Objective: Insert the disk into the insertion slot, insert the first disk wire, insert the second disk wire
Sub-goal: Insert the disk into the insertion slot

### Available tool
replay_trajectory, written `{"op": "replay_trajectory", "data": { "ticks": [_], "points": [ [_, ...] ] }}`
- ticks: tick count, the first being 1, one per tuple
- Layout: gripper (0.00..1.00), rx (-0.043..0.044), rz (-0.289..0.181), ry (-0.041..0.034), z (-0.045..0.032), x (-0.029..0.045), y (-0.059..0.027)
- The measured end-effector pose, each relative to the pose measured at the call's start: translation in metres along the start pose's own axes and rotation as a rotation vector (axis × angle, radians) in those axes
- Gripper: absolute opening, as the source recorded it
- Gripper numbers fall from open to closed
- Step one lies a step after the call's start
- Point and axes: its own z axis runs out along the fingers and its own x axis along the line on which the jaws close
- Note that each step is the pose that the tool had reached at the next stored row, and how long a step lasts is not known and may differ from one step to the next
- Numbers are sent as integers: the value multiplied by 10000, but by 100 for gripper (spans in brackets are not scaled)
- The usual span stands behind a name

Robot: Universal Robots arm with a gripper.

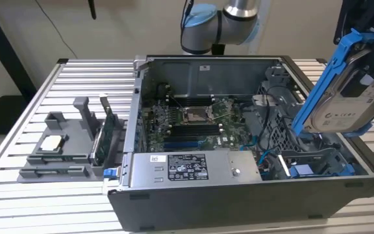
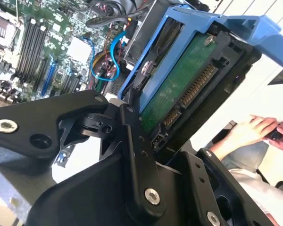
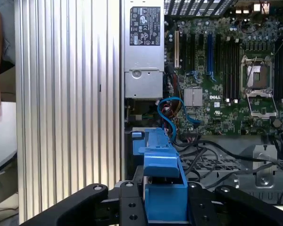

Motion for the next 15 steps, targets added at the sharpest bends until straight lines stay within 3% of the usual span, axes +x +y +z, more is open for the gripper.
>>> {"op": "replay_trajectory", "data": {
  "ticks": [15],
  "points": [
    [33,0,0,-1,157,-1,-17]
  ]
}}
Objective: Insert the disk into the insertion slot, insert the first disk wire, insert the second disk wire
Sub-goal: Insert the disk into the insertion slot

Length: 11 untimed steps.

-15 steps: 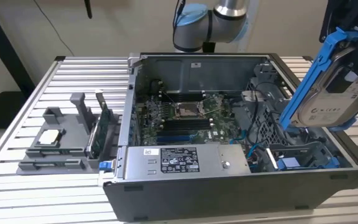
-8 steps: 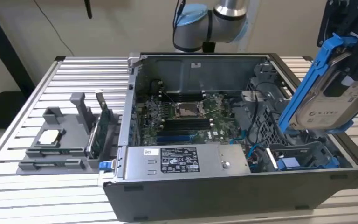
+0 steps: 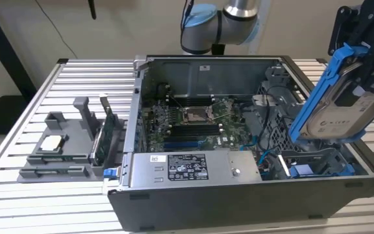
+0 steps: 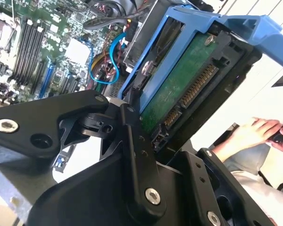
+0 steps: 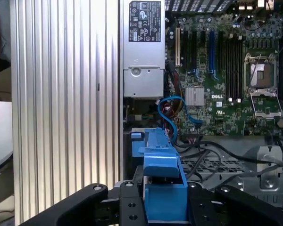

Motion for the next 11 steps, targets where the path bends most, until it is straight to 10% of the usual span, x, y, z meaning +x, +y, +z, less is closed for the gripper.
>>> {"op": "replay_trajectory", "data": {
  "ticks": [11],
  "points": [
    [33,0,-1,-2,173,15,-75]
  ]
}}
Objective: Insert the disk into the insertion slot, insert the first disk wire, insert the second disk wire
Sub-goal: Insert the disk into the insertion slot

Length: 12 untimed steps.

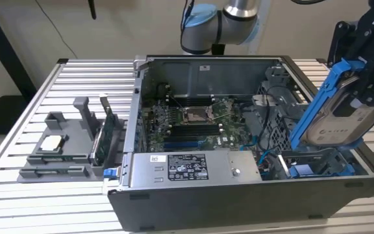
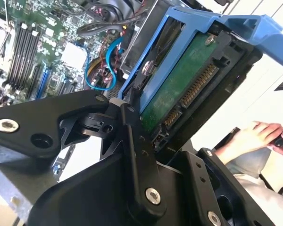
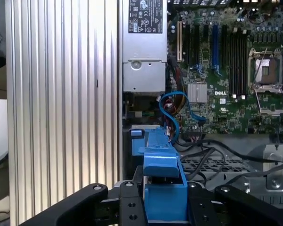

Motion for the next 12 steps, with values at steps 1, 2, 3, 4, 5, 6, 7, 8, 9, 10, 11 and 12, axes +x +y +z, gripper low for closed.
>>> {"op": "replay_trajectory", "data": {
  "ticks": [1,2,3,4,5,6,7,8,9,10,11,12],
  "points": [
    [33,0,0,1,18,0,-3],
    [33,0,2,1,35,0,-4],
    [33,0,2,-1,52,1,-7],
    [33,0,0,-6,72,0,-11],
    [33,0,0,-10,90,0,-15],
    [33,0,-1,-13,107,0,-20],
    [33,0,-1,-20,120,0,-31],
    [33,-1,-2,-34,135,0,-38],
    [33,-1,-2,-47,149,-1,-43],
    [33,-1,-2,-57,164,-1,-47],
    [33,-1,-2,-68,179,-1,-52],
    [33,-1,-3,-81,194,-1,-57]
  ]
}}
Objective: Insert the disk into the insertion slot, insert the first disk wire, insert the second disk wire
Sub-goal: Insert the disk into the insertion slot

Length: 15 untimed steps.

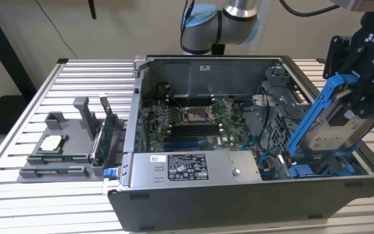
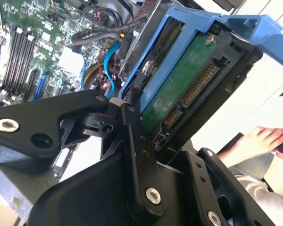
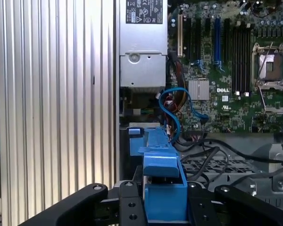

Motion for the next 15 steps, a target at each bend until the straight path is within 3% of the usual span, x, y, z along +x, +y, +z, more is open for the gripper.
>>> {"op": "replay_trajectory", "data": {
  "ticks": [8,15],
  "points": [
    [33,-2,-3,-85,105,-2,-34],
    [33,-2,-4,-95,188,-1,-40]
  ]
}}
